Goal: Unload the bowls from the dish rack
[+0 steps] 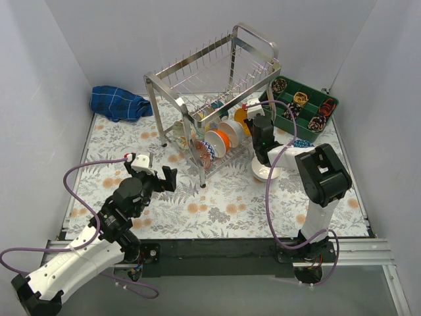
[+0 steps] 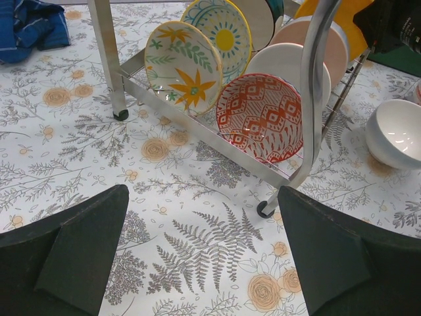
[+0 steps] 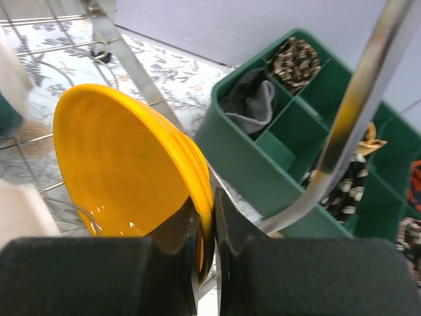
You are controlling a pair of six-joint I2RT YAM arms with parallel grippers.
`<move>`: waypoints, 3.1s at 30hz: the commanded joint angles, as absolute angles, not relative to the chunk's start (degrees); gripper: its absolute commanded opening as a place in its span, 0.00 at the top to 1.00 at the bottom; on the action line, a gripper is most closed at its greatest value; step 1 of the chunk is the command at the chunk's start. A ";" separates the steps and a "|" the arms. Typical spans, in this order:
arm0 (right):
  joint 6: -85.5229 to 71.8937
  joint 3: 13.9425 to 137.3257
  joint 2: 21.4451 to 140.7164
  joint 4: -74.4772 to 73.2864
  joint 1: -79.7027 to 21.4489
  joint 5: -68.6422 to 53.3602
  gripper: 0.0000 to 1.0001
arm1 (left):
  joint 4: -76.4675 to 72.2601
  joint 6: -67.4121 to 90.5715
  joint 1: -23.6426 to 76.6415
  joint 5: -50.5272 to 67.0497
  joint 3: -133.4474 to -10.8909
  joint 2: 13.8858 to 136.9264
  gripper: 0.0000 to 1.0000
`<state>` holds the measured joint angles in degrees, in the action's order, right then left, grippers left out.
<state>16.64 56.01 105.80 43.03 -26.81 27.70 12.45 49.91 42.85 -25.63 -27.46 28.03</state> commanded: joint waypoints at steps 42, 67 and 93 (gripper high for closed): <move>-15.90 41.33 63.19 -8.97 -31.02 -2.97 0.99 | 12.83 50.01 42.28 -25.05 -28.65 29.00 0.02; -19.34 33.31 72.43 -0.53 -36.83 -10.99 0.63 | 12.22 49.83 42.10 -25.05 -28.48 30.59 0.02; -4.04 51.94 70.48 -5.47 -28.06 -6.12 0.02 | 12.22 49.83 41.92 -24.78 -28.56 30.67 0.02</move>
